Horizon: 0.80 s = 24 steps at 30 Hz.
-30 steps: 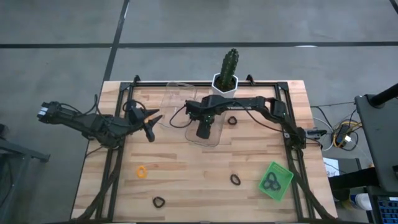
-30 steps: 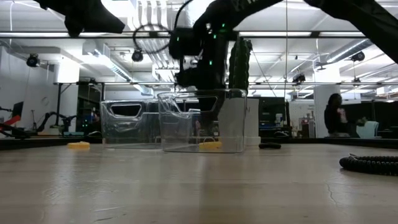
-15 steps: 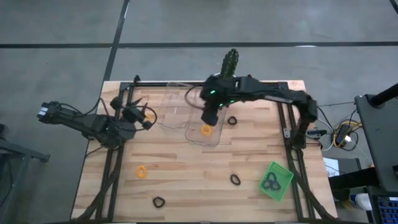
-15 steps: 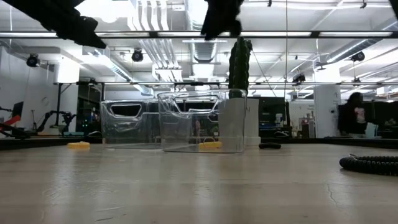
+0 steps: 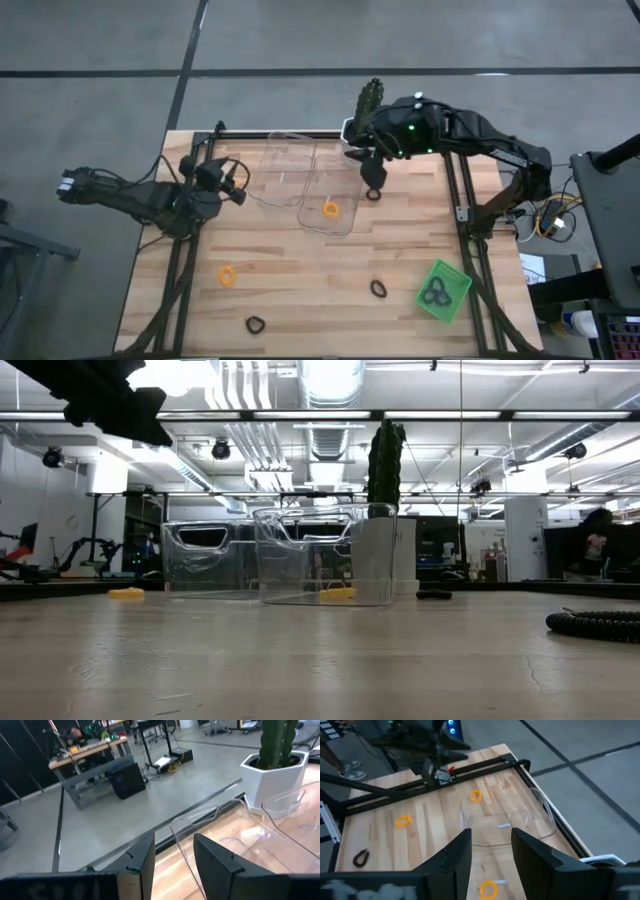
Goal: Sort items
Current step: Put the top yellow keychain into the right transparent bin
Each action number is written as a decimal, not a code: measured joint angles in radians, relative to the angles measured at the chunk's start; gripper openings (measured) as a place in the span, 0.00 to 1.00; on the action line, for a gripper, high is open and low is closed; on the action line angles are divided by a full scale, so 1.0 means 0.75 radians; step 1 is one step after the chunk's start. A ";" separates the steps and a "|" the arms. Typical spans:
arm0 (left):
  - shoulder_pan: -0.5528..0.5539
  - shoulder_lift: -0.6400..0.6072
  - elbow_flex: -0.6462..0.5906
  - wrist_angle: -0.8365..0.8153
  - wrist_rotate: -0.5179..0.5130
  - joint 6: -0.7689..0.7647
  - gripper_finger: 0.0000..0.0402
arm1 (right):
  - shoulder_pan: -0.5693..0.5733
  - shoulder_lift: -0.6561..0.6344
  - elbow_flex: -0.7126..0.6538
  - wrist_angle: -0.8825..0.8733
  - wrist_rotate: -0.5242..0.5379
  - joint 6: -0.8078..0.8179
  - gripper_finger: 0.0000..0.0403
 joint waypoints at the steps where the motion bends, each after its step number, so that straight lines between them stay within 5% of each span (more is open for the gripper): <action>1: 0.029 0.000 0.000 0.008 0.025 0.005 0.32 | 0.001 -0.008 0.000 0.000 -0.001 -0.007 0.33; 10: 0.352 0.043 0.000 0.022 0.175 0.006 0.32 | 0.028 -0.061 -0.001 0.090 -0.002 -0.188 0.29; 17: 0.525 0.111 -0.009 0.021 0.513 0.018 0.32 | 0.083 -0.151 -0.038 0.095 -0.006 -0.269 0.29; 24: 0.662 0.171 -0.123 0.018 0.738 -0.044 0.32 | 0.129 -0.377 -0.353 0.350 -0.005 -0.253 0.32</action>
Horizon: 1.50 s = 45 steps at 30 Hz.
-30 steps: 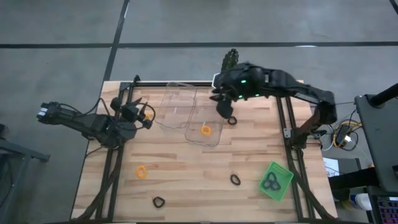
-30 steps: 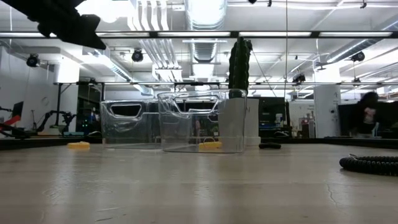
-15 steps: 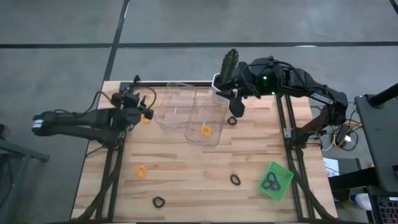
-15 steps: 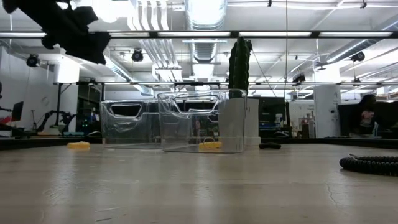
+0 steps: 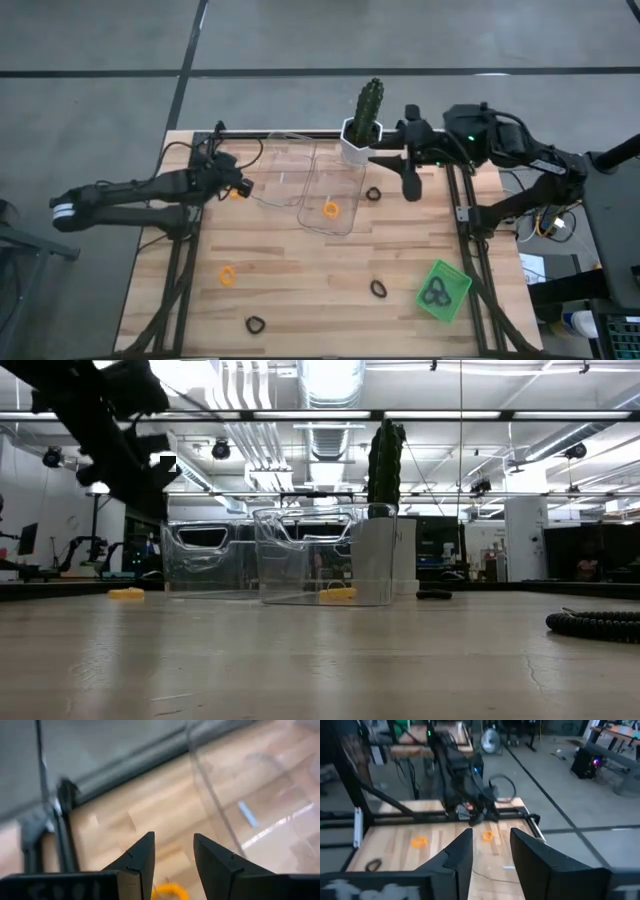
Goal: Sort items
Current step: Put the top yellow keychain into the right transparent bin
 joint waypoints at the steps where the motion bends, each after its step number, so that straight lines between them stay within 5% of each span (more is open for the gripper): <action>1: 0.024 0.001 -0.018 -0.001 0.044 -0.036 0.32 | 0.002 -0.040 -0.063 0.047 -0.001 0.021 0.32; 7: 0.169 -0.016 -0.077 -0.070 0.329 -0.187 0.32 | 0.022 -0.240 -0.404 0.285 0.000 0.167 0.32; 20: 0.326 -0.065 -0.026 -0.234 0.427 -0.397 0.32 | 0.027 -0.479 -0.836 0.652 0.001 0.270 0.30; 27: 0.548 -0.055 -0.072 -0.231 0.712 -0.465 0.32 | 0.027 -0.501 -0.882 0.687 0.001 0.298 0.33; 36: 0.698 0.029 -0.072 -0.158 0.728 -0.434 0.32 | 0.027 -0.471 -0.856 0.685 -0.001 0.298 0.32; 45: 0.729 0.304 -0.072 -0.124 0.758 -0.425 0.32 | 0.028 -0.470 -0.855 0.683 -0.010 0.302 0.29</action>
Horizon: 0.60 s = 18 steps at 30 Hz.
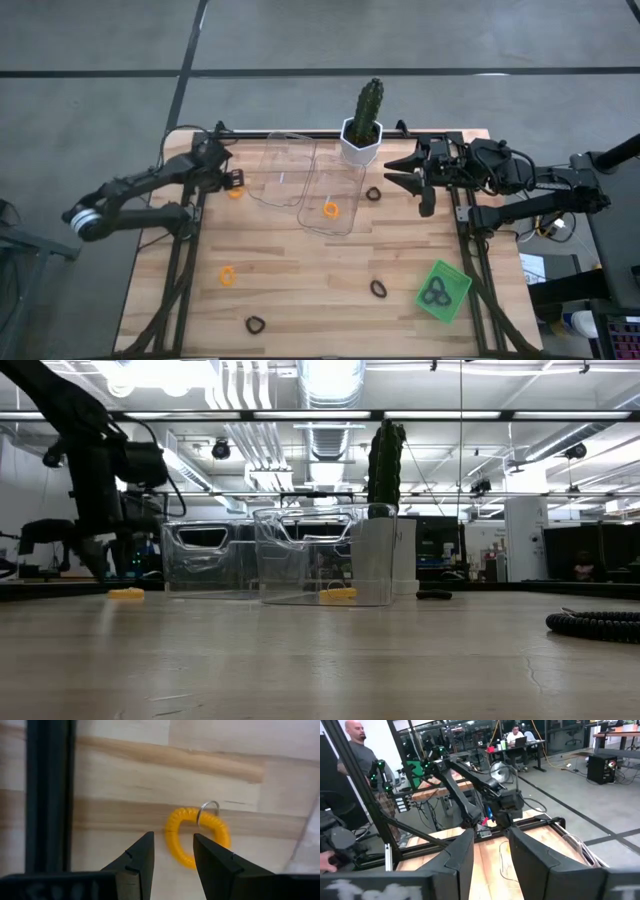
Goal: Sort items
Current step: Put the top yellow keychain into the right transparent bin
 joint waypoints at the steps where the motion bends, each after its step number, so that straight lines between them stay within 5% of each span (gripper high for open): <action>1: 0.000 0.030 0.000 0.016 0.003 -0.001 0.32 | 0.000 0.000 0.000 0.000 0.000 0.000 0.29; 18: 0.025 0.294 0.037 0.088 -0.014 -0.019 0.32 | 0.000 0.001 0.000 -0.002 -0.001 0.000 0.30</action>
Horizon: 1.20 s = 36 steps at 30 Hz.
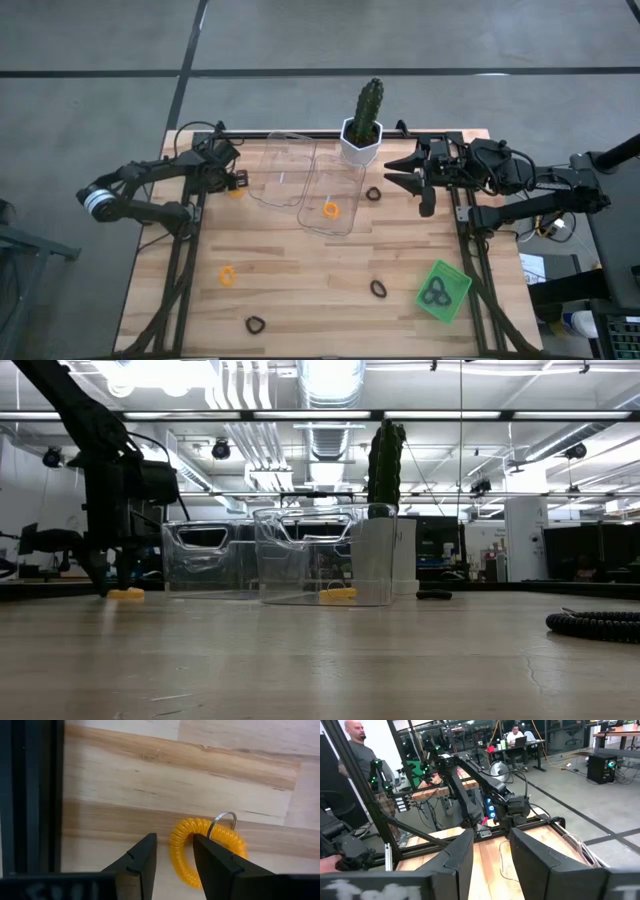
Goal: Sort items
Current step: Put the top yellow keychain into the right transparent bin
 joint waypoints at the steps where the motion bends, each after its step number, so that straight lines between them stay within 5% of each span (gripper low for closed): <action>1: 0.000 0.000 0.000 0.001 -0.002 -0.001 0.32 | 0.000 0.000 0.000 0.000 0.001 0.000 0.30; 9: 0.000 0.001 -0.020 0.013 -0.013 0.000 0.30 | 0.000 0.000 0.000 -0.001 0.001 0.000 0.28; 16: 0.000 0.003 -0.056 0.012 -0.045 0.034 0.05 | 0.000 0.000 0.000 -0.009 0.001 0.000 0.29; 21: 0.000 -0.019 -0.047 -0.008 -0.056 0.036 0.03 | 0.000 0.000 0.000 -0.010 0.001 -0.001 0.29; 36: -0.008 -0.316 0.419 -0.548 -0.188 0.057 0.00 | 0.000 0.001 0.000 -0.019 0.001 -0.001 0.27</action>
